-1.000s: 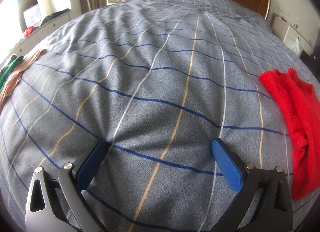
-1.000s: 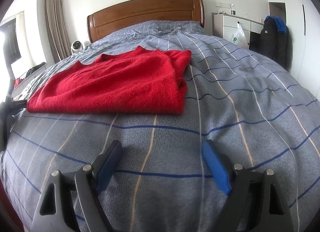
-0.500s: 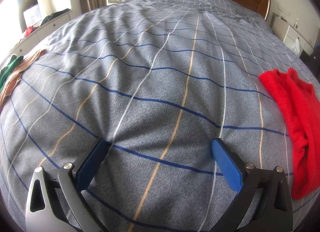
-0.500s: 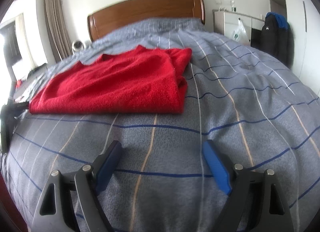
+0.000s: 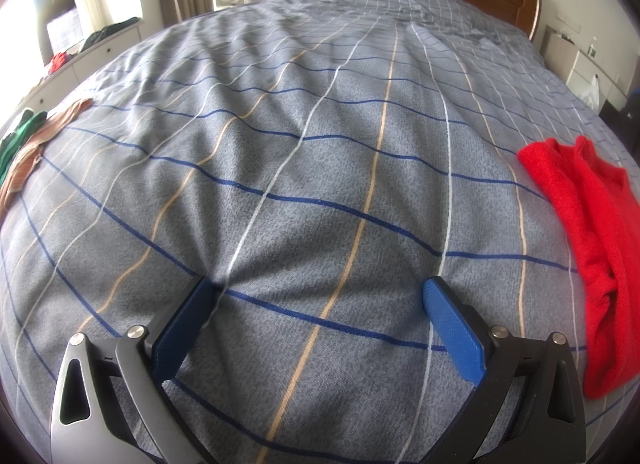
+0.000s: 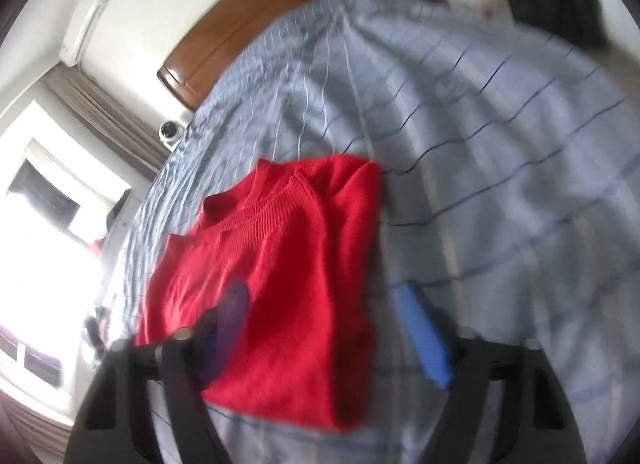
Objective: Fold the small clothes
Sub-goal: 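Grasp the red sweater's side edge with the right gripper and fold it over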
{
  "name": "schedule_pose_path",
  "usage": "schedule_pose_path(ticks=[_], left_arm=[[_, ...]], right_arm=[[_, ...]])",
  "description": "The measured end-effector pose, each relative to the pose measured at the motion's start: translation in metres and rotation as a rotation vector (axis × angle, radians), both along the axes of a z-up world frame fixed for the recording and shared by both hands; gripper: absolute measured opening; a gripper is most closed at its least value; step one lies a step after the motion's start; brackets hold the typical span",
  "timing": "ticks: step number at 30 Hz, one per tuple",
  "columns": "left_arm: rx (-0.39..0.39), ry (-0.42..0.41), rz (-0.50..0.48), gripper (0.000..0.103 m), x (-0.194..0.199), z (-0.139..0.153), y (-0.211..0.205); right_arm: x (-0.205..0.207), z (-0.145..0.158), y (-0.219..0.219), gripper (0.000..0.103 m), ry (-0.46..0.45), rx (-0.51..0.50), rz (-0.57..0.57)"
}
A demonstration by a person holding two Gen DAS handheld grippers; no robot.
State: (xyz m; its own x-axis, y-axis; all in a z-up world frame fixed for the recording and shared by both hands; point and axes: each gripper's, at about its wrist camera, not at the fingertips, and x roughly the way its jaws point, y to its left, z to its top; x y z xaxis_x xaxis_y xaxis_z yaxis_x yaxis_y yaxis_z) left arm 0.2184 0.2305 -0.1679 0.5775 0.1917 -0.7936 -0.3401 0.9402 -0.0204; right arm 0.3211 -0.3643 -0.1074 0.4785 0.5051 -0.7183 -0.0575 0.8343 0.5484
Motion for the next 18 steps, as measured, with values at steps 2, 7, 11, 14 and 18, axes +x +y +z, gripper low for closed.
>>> schedule_pose_path(ticks=[2, 7, 11, 14, 18], left_arm=[[0.0, 0.0, 0.0, 0.103, 0.0, 0.0, 0.0], [0.0, 0.0, 0.0, 0.103, 0.0, 0.0, 0.0], [0.0, 0.0, 0.0, 0.103, 0.0, 0.0, -0.001], [0.0, 0.0, 0.0, 0.103, 0.0, 0.0, -0.001], [0.0, 0.0, 0.0, 0.103, 0.0, 0.0, 0.0]], right_arm=[[0.012, -0.015, 0.011, 0.057, 0.056, -0.013, 0.016], [0.02, -0.026, 0.025, 0.011, 0.115, -0.079, 0.021], [0.008, 0.02, 0.043, 0.01, 0.014, -0.044, 0.035], [0.005, 0.062, 0.081, 0.01, -0.052, -0.023, 0.089], [0.008, 0.094, 0.161, 0.01, -0.096, -0.012, 0.187]])
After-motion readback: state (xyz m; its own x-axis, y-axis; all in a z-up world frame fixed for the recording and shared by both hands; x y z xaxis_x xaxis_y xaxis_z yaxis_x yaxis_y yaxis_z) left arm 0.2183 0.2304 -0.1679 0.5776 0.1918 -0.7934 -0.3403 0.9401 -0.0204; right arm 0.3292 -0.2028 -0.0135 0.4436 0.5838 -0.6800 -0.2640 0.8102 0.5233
